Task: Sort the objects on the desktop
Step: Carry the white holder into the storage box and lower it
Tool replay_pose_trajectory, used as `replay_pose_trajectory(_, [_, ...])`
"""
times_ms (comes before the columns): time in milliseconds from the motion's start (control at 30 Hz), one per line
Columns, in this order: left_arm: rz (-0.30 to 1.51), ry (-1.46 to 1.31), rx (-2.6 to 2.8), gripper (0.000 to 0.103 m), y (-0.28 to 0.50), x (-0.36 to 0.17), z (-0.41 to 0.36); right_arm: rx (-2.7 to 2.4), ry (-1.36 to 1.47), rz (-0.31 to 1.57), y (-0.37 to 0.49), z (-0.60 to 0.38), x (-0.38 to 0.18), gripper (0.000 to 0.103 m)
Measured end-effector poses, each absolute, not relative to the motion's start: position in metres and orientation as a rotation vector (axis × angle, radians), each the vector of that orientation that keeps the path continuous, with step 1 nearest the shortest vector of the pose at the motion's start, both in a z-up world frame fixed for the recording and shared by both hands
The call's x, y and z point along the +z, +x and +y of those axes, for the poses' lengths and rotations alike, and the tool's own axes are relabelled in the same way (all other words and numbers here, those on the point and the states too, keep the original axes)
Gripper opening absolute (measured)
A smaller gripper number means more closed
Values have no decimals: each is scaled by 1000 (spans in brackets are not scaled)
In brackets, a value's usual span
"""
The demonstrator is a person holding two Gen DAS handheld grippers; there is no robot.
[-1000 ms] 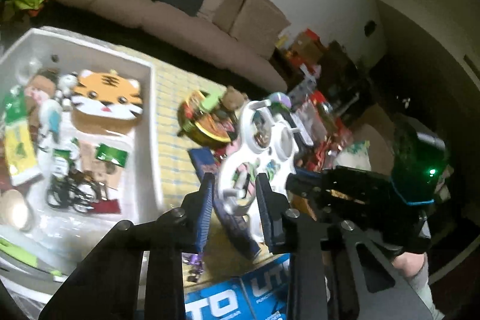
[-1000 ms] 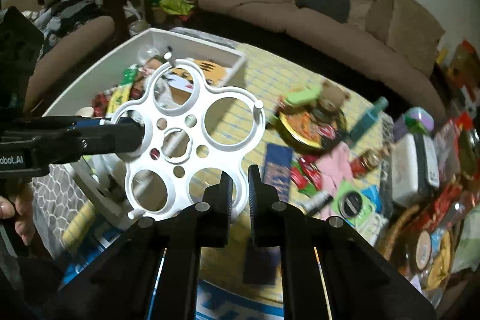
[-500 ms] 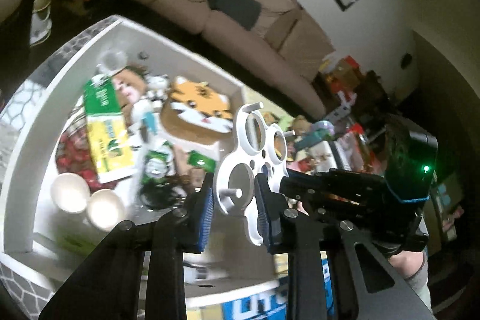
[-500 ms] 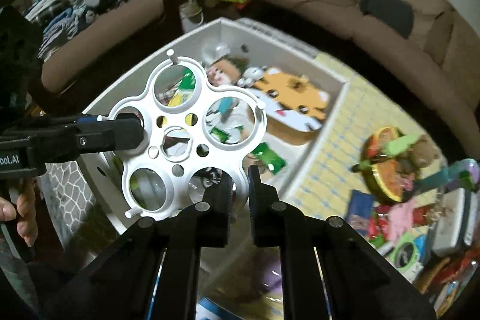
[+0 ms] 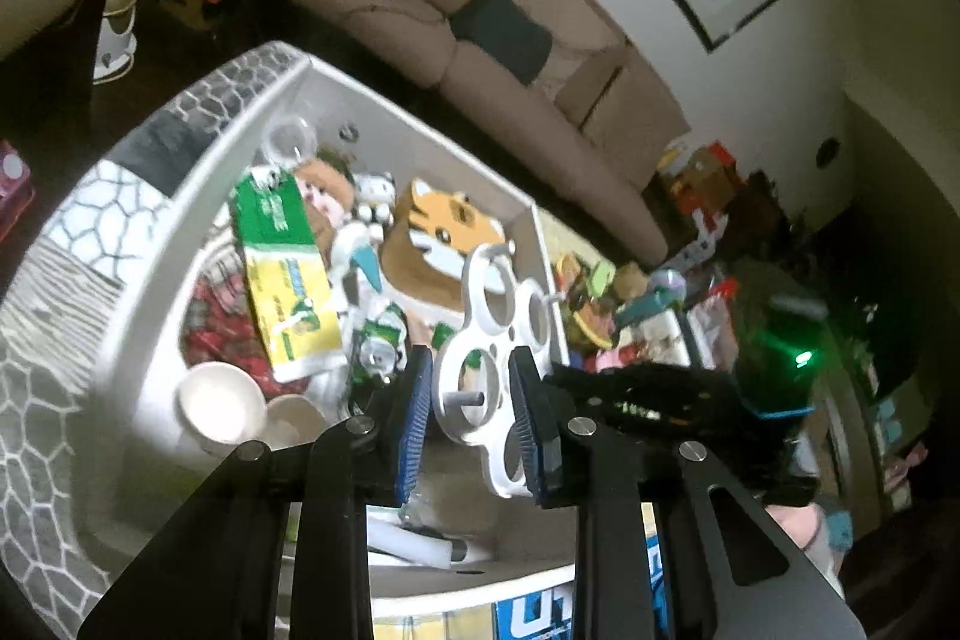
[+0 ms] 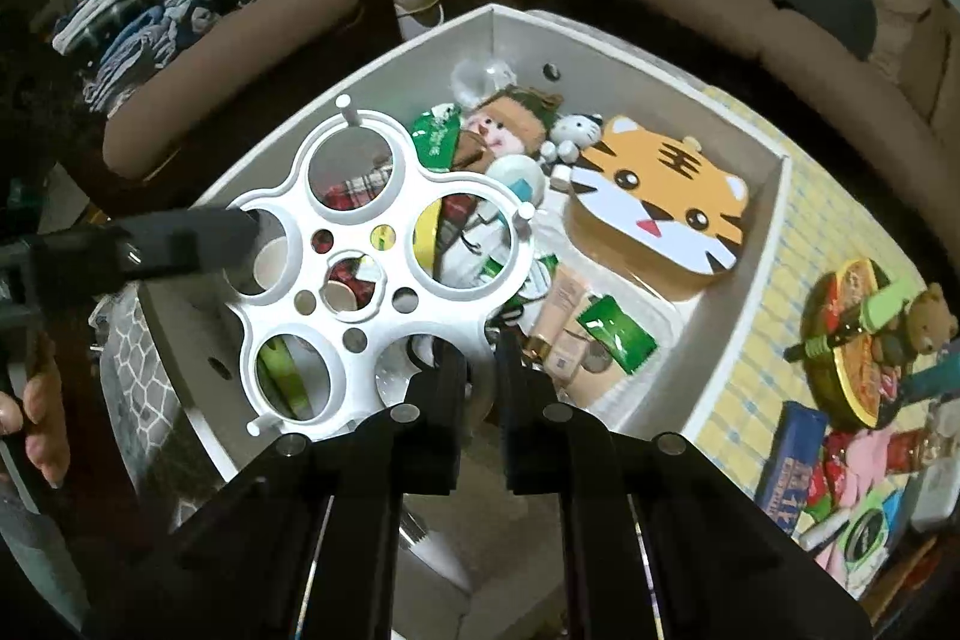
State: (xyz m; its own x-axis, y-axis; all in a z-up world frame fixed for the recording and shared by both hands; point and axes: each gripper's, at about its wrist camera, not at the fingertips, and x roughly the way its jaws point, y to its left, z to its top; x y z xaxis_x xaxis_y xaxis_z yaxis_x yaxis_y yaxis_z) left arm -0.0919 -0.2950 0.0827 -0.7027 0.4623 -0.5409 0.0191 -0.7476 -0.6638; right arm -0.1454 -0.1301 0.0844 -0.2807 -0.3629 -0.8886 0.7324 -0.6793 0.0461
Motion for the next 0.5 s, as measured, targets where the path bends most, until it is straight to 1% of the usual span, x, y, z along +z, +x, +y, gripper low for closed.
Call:
replay_pose_trajectory(200, [-1028,-943,2562,25,-77,97,-316,-1996,1257,533,-152,-149,92,10])
replay_pose_trajectory(367, [-1010,-981,2641,25,-79,95,-323,-1962,1335,479,-177,-170,96,10])
replay_pose_trajectory(500, [-1026,-1042,2671,25,-86,81,-333,-1943,1397,484,-193,-201,74,10])
